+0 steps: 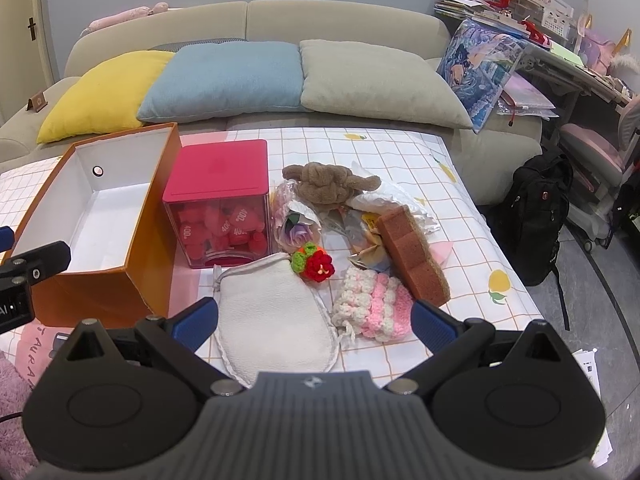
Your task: Organize soft objects
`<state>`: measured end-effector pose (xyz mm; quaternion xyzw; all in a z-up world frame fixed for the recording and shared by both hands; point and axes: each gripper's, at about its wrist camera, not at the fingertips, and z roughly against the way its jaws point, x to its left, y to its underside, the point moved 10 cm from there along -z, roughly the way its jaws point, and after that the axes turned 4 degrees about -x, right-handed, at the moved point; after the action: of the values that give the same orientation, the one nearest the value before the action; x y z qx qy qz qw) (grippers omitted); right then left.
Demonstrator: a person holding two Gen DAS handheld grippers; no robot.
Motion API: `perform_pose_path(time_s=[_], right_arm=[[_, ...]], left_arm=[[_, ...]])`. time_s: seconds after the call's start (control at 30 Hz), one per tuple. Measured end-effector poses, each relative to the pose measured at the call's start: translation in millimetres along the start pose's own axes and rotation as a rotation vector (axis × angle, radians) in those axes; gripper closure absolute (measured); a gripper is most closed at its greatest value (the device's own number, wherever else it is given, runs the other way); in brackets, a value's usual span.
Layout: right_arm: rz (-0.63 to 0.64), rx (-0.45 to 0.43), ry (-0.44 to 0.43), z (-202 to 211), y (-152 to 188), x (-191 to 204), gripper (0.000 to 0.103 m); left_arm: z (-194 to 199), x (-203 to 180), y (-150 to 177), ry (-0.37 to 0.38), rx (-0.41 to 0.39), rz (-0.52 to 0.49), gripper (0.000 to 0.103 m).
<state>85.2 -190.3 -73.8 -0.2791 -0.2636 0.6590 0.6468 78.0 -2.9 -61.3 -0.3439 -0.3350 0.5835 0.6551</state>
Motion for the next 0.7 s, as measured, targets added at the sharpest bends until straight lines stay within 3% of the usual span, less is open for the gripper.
perform_pose_path(time_s=[0.7], right_arm=[[0.001, 0.001, -0.002, 0.6, -0.1, 1.2, 0.003]], left_arm=[[0.1, 1.3, 0.2, -0.003, 0.001, 0.004, 0.012]])
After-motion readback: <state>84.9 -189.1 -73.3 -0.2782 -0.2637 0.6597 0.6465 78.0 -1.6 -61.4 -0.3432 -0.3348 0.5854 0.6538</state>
